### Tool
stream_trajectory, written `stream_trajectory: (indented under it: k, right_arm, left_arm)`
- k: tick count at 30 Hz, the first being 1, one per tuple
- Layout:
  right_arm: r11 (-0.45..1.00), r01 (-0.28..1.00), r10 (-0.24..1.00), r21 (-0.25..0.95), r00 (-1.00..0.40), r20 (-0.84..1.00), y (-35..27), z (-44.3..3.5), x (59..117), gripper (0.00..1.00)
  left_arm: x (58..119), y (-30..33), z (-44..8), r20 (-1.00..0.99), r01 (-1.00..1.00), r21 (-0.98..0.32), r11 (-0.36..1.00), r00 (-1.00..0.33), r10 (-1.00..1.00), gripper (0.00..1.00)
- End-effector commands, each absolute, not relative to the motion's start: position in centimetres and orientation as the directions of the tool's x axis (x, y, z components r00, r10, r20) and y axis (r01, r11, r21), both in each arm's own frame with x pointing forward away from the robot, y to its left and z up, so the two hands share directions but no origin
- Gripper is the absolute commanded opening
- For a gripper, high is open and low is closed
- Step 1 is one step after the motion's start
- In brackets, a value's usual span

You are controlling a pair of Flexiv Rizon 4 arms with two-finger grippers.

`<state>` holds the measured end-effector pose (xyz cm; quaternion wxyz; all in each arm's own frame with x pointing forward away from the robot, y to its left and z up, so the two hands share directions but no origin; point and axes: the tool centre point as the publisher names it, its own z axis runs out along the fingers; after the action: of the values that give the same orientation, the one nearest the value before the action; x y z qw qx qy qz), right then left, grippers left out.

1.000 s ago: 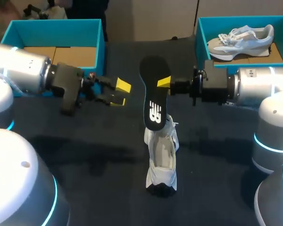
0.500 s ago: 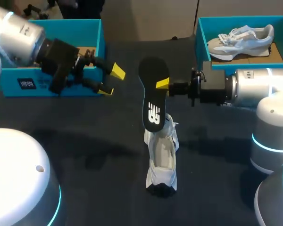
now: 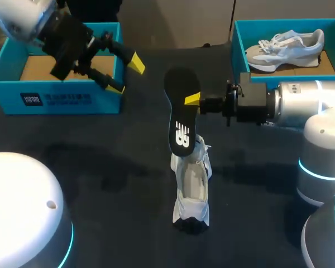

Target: Take the shoe out of the shoebox, open the shoe tongue, remove and reinsert the insole, then place the shoe into the shoebox

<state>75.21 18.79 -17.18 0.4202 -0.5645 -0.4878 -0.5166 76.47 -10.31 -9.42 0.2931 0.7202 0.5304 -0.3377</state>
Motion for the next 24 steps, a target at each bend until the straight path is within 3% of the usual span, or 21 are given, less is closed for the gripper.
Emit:
stream_trajectory:
  k: [1, 24]
  right_arm:
    - [-0.173, 0.984, 0.118, 0.030, -0.010, 0.993, 19.0, -17.3, 75.2, 0.00]
    - [-0.173, 0.984, 0.118, 0.030, -0.010, 0.993, 19.0, -17.3, 75.2, 0.00]
  left_arm:
    - [77.2, -10.4, -7.6, -0.724, 0.952, 0.024, -0.304, 0.226, 0.652, 1.00]
    - [79.4, -11.6, -4.8, -0.555, 0.955, -0.010, -0.297, 0.242, 0.796, 1.00]
